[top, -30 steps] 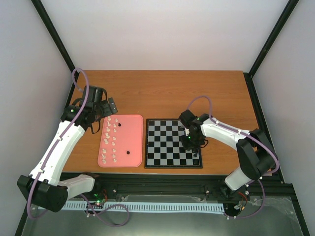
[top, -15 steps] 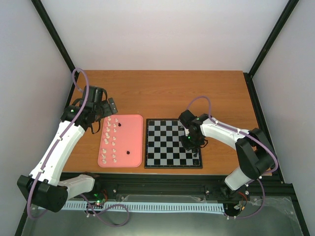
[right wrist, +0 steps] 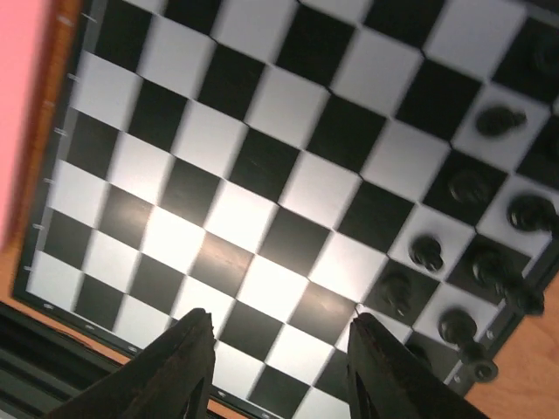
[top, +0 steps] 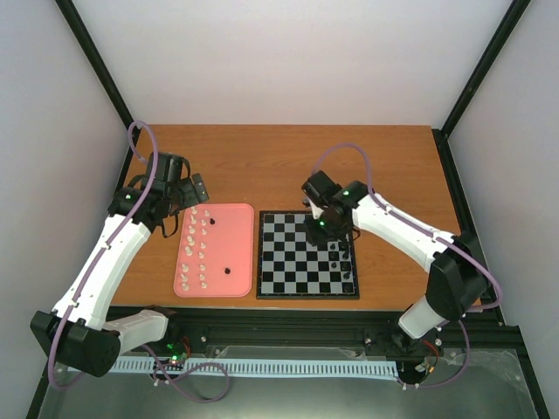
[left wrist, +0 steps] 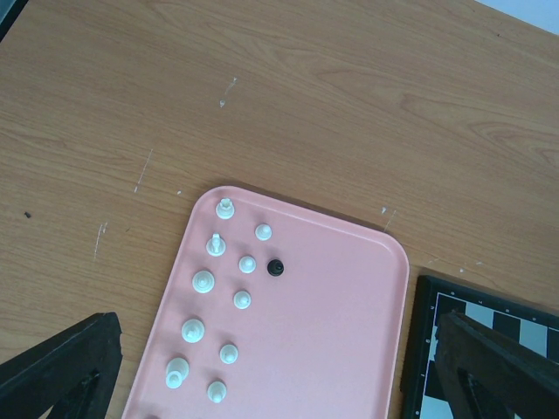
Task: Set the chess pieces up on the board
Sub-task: Place the chess piece on the chessboard, then pick up the chess piece from the storage box.
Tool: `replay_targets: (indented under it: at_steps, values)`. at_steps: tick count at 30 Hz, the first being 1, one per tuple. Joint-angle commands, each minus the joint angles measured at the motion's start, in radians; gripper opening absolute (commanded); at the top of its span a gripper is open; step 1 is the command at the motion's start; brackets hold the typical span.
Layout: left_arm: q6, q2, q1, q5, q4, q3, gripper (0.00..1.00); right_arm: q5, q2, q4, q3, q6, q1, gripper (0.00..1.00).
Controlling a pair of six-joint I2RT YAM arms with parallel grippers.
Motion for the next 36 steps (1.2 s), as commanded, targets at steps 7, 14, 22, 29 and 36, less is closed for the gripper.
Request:
replay_targets:
  at_steps: [7,14,22,29,36]
  values:
    - [-0.006,-0.018,0.004,-0.023,0.000,0.057,1.00,-0.017,0.319,-0.027,0.380,-0.079,0.216,0.52]
    - [0.008,-0.023,0.005,-0.043,-0.028,0.110,1.00,-0.122,0.580,-0.038,0.713,-0.147,0.347,0.52]
    - [0.008,-0.044,0.004,-0.040,-0.041,0.090,1.00,-0.186,0.739,-0.089,0.861,-0.200,0.422,0.49]
    - [0.006,-0.061,0.004,-0.037,-0.042,0.067,1.00,-0.191,0.794,-0.103,0.852,-0.214,0.438,0.47]
    - [0.010,-0.068,0.004,-0.043,-0.042,0.063,1.00,-0.197,0.840,-0.113,0.887,-0.217,0.440,0.43]
